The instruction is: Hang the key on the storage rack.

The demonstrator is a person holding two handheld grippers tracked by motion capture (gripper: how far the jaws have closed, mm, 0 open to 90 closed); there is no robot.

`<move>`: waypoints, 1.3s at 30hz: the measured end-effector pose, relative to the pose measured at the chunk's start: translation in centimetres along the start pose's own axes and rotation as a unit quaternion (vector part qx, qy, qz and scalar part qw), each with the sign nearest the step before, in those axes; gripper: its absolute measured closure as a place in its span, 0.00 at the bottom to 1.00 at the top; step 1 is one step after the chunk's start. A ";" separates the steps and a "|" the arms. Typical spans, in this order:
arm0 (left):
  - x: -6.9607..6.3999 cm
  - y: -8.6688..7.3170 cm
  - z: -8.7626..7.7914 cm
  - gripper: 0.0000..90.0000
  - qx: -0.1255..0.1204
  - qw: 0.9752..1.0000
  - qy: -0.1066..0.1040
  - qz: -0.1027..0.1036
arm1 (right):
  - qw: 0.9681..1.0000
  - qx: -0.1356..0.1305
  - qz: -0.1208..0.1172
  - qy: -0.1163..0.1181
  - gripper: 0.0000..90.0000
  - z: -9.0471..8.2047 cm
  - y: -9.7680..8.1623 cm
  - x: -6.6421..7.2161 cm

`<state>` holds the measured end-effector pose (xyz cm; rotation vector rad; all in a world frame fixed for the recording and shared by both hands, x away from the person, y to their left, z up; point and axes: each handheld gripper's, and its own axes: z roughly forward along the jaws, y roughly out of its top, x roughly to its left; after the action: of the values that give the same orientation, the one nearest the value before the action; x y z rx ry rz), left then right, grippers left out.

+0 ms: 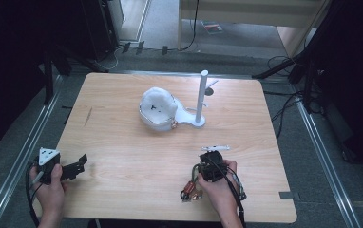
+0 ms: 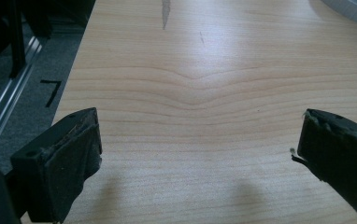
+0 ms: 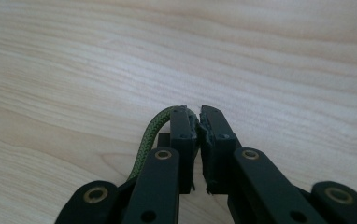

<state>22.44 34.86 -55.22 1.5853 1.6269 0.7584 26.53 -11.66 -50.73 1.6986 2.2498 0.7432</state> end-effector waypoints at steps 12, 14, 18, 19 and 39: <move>0.0 0.0 0.0 0.00 0.000 1.000 0.000 0.001 | 0.992 -0.126 -0.019 -0.009 0.95 -2.9 0.2 0.2; 0.0 0.0 0.0 0.00 0.000 1.000 0.001 0.001 | 0.989 -0.146 -0.029 -0.009 0.95 -3.4 0.2 0.3; 0.0 0.0 0.0 0.00 0.000 1.000 0.001 0.001 | 0.982 -0.186 -0.043 -0.013 0.96 -4.2 0.2 0.5; 0.0 0.0 0.0 0.00 0.000 1.000 0.001 0.001 | 0.980 -0.194 -0.045 -0.015 0.96 -4.4 0.2 0.6; 0.0 0.0 0.0 0.00 0.000 1.000 0.001 0.000 | 0.926 -0.362 -0.095 -0.038 0.96 -7.5 1.3 1.0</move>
<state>22.46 34.85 -55.23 1.5860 1.6281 0.7593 23.78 -12.35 -43.57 1.1095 1.7201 1.2313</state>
